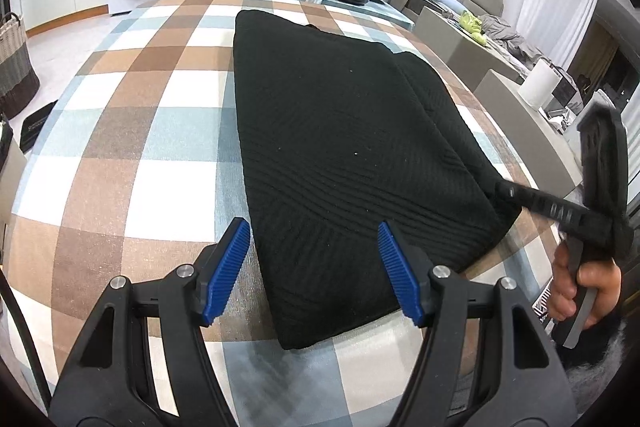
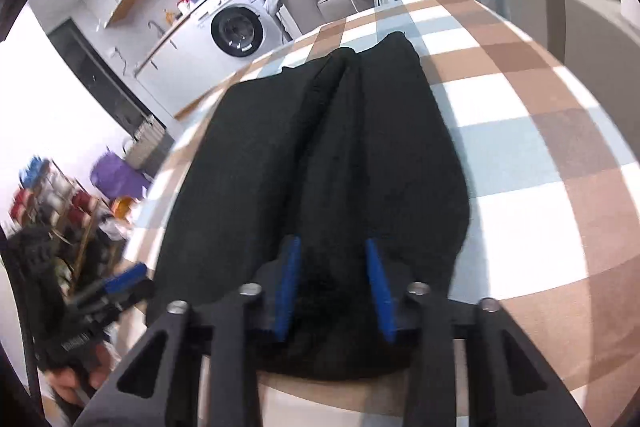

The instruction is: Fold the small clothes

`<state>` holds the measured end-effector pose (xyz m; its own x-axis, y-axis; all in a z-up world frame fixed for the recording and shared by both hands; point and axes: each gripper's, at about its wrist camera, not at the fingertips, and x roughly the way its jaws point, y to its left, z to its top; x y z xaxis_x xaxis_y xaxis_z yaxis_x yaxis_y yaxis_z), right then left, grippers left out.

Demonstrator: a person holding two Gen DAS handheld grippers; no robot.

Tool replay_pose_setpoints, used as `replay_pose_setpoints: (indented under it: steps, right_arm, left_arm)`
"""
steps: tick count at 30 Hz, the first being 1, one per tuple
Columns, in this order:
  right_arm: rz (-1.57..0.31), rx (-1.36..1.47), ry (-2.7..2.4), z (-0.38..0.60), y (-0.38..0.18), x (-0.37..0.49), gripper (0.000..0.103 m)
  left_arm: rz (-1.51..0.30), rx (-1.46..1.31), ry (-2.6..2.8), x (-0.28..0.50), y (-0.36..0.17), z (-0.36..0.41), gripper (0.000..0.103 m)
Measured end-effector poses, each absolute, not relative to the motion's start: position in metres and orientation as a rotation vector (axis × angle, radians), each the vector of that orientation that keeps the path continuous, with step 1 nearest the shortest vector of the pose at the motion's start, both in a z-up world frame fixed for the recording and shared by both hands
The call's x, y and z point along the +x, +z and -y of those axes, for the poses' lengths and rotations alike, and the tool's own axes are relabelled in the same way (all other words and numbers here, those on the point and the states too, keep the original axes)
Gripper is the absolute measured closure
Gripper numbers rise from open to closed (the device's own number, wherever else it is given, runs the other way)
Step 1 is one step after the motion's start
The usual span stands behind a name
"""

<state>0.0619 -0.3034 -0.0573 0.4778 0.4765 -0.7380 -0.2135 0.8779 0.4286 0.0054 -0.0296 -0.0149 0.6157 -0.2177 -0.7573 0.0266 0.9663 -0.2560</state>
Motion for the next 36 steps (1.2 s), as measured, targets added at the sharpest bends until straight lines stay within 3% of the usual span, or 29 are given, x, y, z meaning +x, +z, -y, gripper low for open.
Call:
replay_pose_setpoints:
  steps: [2,7,10,13,18,26,27,29,31,36]
  right_arm:
    - [-1.000,0.164,0.429,0.296,-0.056,0.054,0.087]
    - [-1.026,0.011,0.444,0.293,-0.051,0.039,0.087]
    - [-1.047,0.114,0.517,0.297,-0.053,0.043,0.081]
    - [-1.057,0.282,0.592,0.307,-0.059,0.047,0.060]
    - [-1.028,0.423,0.636,0.314,-0.063,0.065,0.059]
    - [-1.066,0.380,0.691,0.274,-0.067,0.109,0.059]
    - [-1.069,0.356,0.688,0.267,-0.068,0.114,0.060]
    - [-1.060,0.299,0.661,0.258,-0.071,0.121,0.088]
    - [-1.050,0.259,0.659,0.251,-0.064,0.122,0.095]
    - [-0.915,0.106,0.632,0.247,0.004,0.107,0.096]
  left_arm:
    - [-0.903,-0.228,-0.142,0.008,-0.017,0.030,0.039]
    - [-0.903,-0.230,-0.155,0.013,-0.018,0.031,0.039]
    - [-0.898,-0.228,-0.155,0.015,-0.017,0.030,0.039]
    - [-0.896,-0.234,-0.150,0.015,-0.017,0.029,0.039]
    - [-0.906,-0.248,-0.140,0.016,-0.021,0.027,0.039]
    - [-0.898,-0.260,-0.122,0.021,-0.020,0.023,0.039]
    - [-0.898,-0.265,-0.118,0.022,-0.021,0.022,0.039]
    - [-0.890,-0.275,-0.114,0.023,-0.019,0.020,0.039]
    - [-0.878,-0.301,-0.114,0.025,-0.014,0.016,0.039]
    - [-0.865,-0.428,-0.155,0.031,-0.006,0.001,0.038]
